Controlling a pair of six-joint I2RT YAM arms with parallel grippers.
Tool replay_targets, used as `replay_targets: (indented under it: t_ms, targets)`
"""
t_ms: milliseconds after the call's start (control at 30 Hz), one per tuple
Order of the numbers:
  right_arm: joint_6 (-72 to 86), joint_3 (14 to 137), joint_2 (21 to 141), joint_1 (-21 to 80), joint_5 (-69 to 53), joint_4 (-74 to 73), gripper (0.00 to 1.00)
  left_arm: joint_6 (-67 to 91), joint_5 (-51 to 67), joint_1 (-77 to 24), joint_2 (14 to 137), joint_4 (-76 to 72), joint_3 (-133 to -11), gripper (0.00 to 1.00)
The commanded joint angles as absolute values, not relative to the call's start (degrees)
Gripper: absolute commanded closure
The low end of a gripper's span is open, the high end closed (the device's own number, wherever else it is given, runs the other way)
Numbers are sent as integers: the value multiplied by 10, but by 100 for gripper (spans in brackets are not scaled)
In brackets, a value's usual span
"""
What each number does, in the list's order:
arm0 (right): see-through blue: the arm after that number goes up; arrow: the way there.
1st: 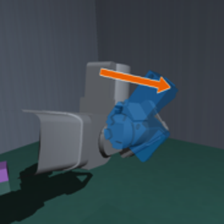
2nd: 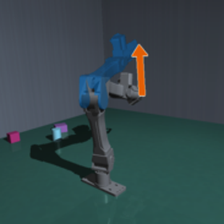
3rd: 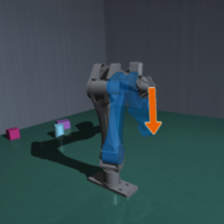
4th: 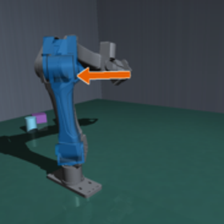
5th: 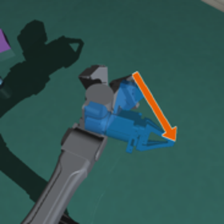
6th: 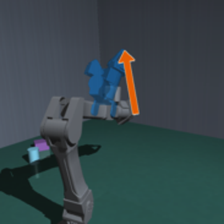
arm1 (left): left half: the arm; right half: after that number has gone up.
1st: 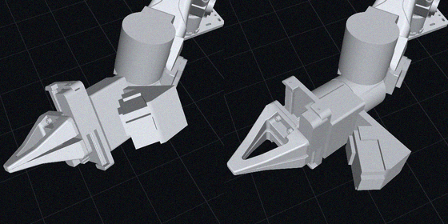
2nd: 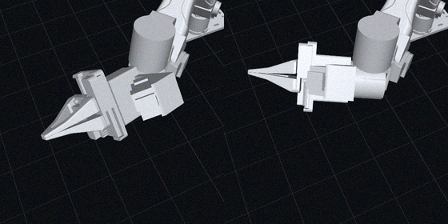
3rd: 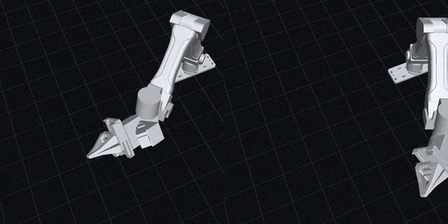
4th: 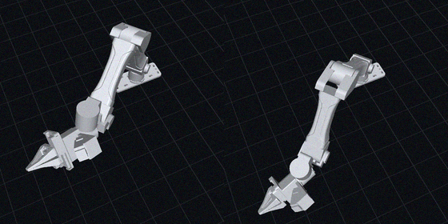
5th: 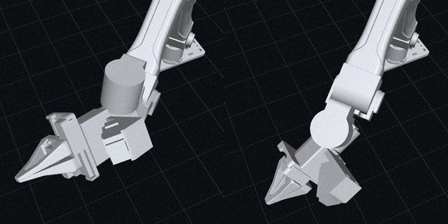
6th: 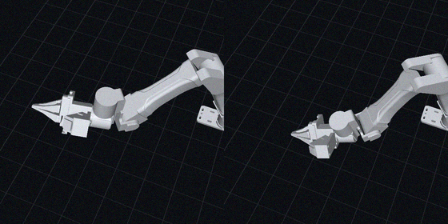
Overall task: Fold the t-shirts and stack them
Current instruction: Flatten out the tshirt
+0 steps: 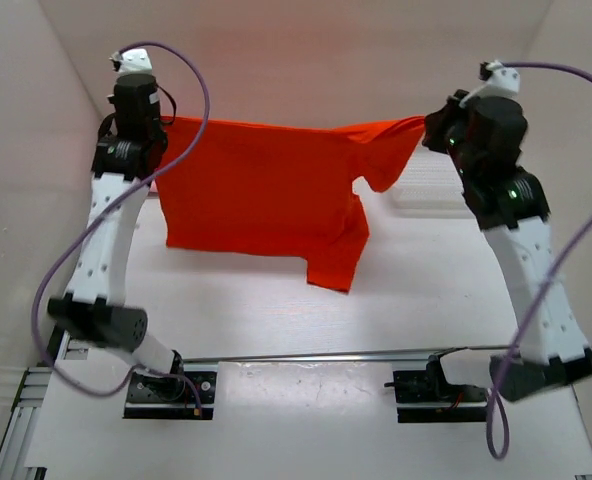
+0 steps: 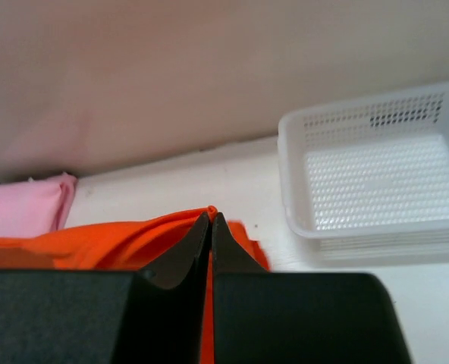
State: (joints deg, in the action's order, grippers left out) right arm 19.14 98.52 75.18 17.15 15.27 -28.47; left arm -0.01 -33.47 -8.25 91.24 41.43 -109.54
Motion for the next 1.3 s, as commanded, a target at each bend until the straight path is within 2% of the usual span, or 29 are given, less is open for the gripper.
replay_targets:
  t_ms: [0, 233, 367, 600, 800, 1000, 1133, 1267]
  targets:
    - [142, 962, 689, 192, 222, -260, 99, 0, -394, -104, 839, 417, -1096, 89]
    - [105, 996, 605, 198, 228, -249, 99, 0, -421, -120, 812, 417, -1158, 89]
    - [81, 1084, 605, 198, 228, -249, 99, 0, -421, -134, 818, 417, -1231, 89]
    - [63, 1184, 659, 198, 216, -259, 99, 0, -433, -158, 824, 417, -1247, 89]
    - [81, 1242, 777, 198, 142, -290, 99, 0, -425, -158, 819, 417, -1147, 89]
    - [89, 1227, 898, 198, 95, -306, 99, 0, -382, -128, 851, 417, -1023, 89]
    - [69, 1222, 994, 198, 58, -299, 99, 0, -363, -87, 926, 417, -1003, 89]
    - [79, 1273, 1132, 198, 46, -273, 99, 0, -350, -61, 1033, 417, -1059, 89]
